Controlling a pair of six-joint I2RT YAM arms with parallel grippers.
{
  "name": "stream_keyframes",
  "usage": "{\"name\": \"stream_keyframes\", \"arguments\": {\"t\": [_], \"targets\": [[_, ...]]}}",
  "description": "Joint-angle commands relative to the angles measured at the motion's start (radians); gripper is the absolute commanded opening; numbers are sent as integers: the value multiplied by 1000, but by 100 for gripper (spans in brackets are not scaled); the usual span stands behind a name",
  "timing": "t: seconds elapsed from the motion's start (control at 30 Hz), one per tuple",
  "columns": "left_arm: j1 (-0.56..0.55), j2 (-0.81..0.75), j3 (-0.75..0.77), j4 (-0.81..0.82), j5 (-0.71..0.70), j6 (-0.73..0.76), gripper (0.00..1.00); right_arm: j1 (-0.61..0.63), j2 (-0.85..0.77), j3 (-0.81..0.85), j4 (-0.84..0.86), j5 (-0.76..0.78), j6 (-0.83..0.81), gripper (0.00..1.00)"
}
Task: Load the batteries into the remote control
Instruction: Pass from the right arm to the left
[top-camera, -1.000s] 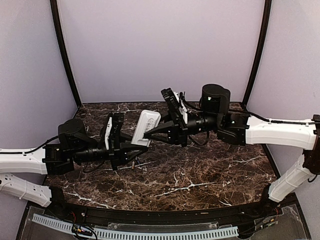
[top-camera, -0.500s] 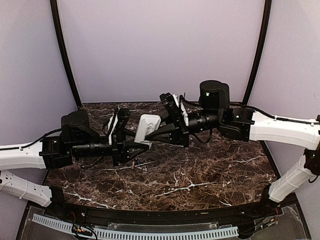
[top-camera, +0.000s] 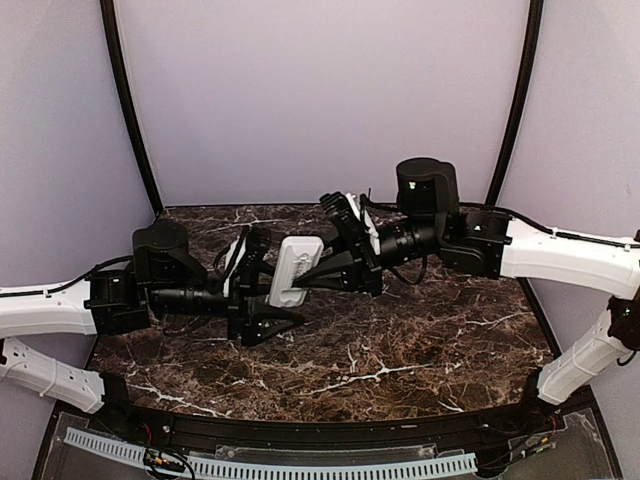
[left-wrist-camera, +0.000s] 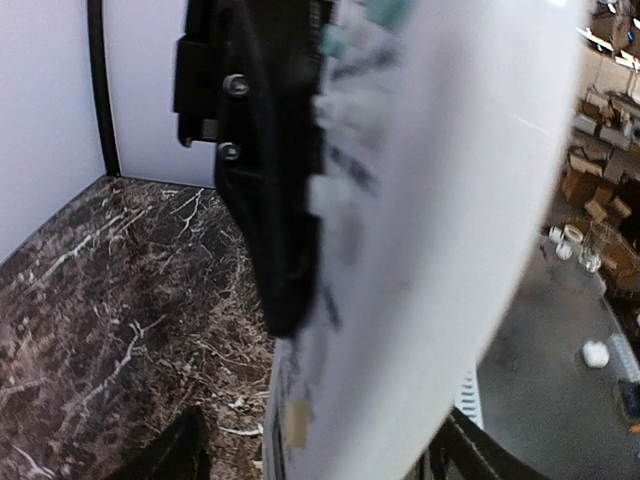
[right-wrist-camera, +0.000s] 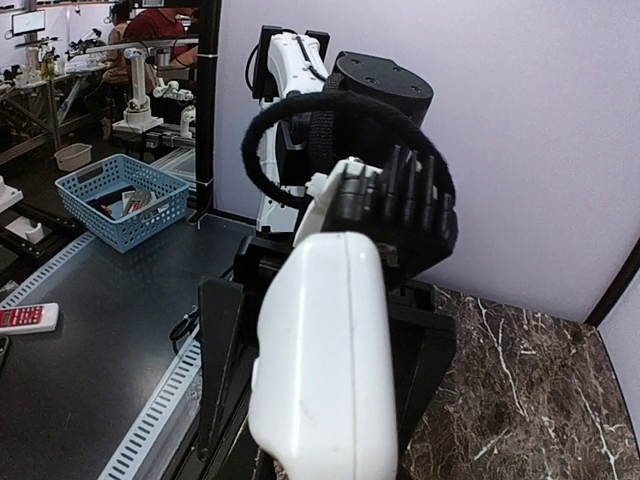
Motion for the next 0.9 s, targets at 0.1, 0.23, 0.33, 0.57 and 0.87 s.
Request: {"name": "stream_keyframes", "arguments": {"t": [0.1,0.23,0.33,0.57,0.87], "targets": [[13,-7,109,-138,157,100,85,7,-21,108,-132,-90,-125,13],[13,46,154,-133,122,105,74,7,-15,108,-123,-89,-139,13],[13,59,156,-94,150,107,69,7,-10,116,-133,-91,-147,13],[13,68,147,-75,115,109,35,8,-14,115,-114,-27,-131,13],[12,48,128,-59,33,93,0,8,-27,90,-69,38,-102,34]]}}
